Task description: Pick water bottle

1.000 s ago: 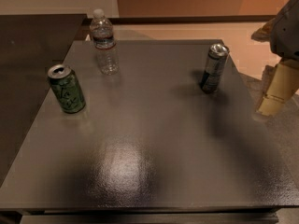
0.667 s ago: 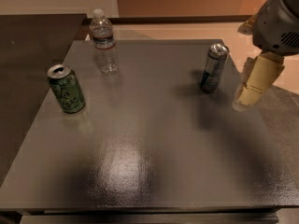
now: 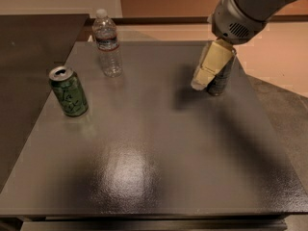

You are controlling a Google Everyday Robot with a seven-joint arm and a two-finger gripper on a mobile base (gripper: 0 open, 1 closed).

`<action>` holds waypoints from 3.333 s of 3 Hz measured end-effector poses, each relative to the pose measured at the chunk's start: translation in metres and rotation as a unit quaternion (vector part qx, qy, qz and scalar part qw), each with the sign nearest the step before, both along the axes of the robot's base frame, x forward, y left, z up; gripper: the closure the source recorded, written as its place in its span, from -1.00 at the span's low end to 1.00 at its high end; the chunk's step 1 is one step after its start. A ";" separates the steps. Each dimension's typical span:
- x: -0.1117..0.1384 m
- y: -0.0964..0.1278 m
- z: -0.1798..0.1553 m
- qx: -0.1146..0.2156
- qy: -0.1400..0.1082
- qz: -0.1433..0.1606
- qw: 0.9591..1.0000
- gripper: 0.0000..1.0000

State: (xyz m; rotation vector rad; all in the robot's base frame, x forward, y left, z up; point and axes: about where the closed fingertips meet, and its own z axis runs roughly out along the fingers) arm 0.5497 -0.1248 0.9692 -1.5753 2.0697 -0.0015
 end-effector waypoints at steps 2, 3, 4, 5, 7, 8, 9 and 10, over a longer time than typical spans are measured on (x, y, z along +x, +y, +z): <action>0.076 0.077 -0.013 0.071 -0.013 -0.004 0.997 -1.00; 0.101 0.109 -0.020 0.105 -0.010 -0.010 0.994 -1.00; 0.116 0.140 -0.027 0.135 -0.002 -0.011 0.991 -1.00; 0.126 0.167 -0.033 0.167 0.002 -0.010 0.986 -1.00; 0.147 0.208 -0.033 0.217 0.001 -0.001 0.976 -1.00; 0.150 0.224 -0.033 0.234 0.006 0.007 0.972 -1.00; 0.150 0.234 -0.034 0.246 0.015 0.014 0.969 -1.00; 0.146 0.243 -0.035 0.254 0.023 0.022 0.967 -0.62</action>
Offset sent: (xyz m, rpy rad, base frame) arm 0.1200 0.1248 -0.0203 0.2299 -0.0365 -0.0116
